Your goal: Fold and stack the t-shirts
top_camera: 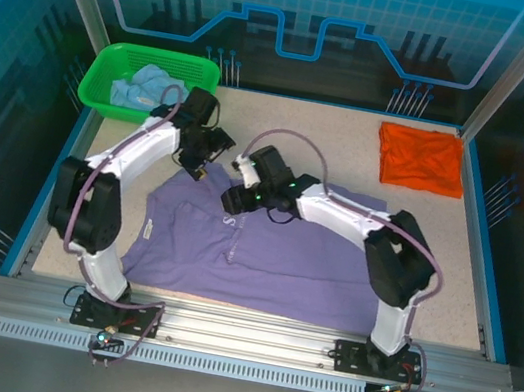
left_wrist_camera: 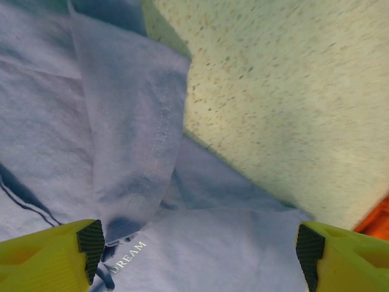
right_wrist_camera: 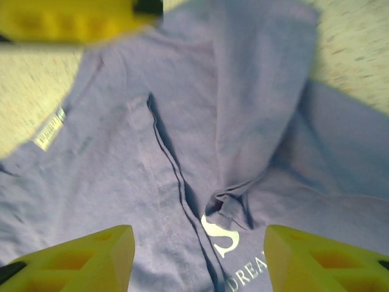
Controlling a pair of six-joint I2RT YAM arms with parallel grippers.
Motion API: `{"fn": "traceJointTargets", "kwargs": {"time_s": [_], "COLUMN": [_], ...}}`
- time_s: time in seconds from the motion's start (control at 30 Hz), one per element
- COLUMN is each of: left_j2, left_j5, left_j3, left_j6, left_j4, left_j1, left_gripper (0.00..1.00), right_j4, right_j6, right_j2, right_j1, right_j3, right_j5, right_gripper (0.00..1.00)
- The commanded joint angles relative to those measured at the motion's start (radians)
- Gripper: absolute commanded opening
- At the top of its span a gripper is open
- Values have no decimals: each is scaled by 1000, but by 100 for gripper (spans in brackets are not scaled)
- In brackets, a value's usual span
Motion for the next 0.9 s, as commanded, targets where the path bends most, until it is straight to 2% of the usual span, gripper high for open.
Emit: {"fn": "traceJointTargets", "kwargs": {"time_s": [0.0,0.1,0.2,0.27,0.33,0.4,0.57,0.87], "left_j2": [106,225,349,433,503,553,680,713], "left_j5": [-106,-181,-306,-406,-451,-458,-417,-407], "left_j3": [141,293,469,593,688,750,914,874], "left_j6": [31,49,92,144,187,242,308,272], "left_j4": [-122,-214,-338,-413,-469,-493,-598,-597], "left_j1": [-41,-67,-95,-112,-115,-114,-112,-105], "left_gripper": [84,81,77,69,63,57,57,55], "right_j4": [21,25,28,8,2,5,3,-16], "right_j6": [124,201,218,227,251,280,293,272], "right_j2": [-104,-189,-276,-325,-358,-385,-426,-421], "right_j1": [-84,-169,-220,-244,-277,-314,-386,-425], "right_j3": [-72,-165,-254,-295,-330,-373,-433,-431], "right_j5": [-50,-46,-9,31,46,56,52,24], "right_gripper": [58,57,56,55,55,55,54,53]}}
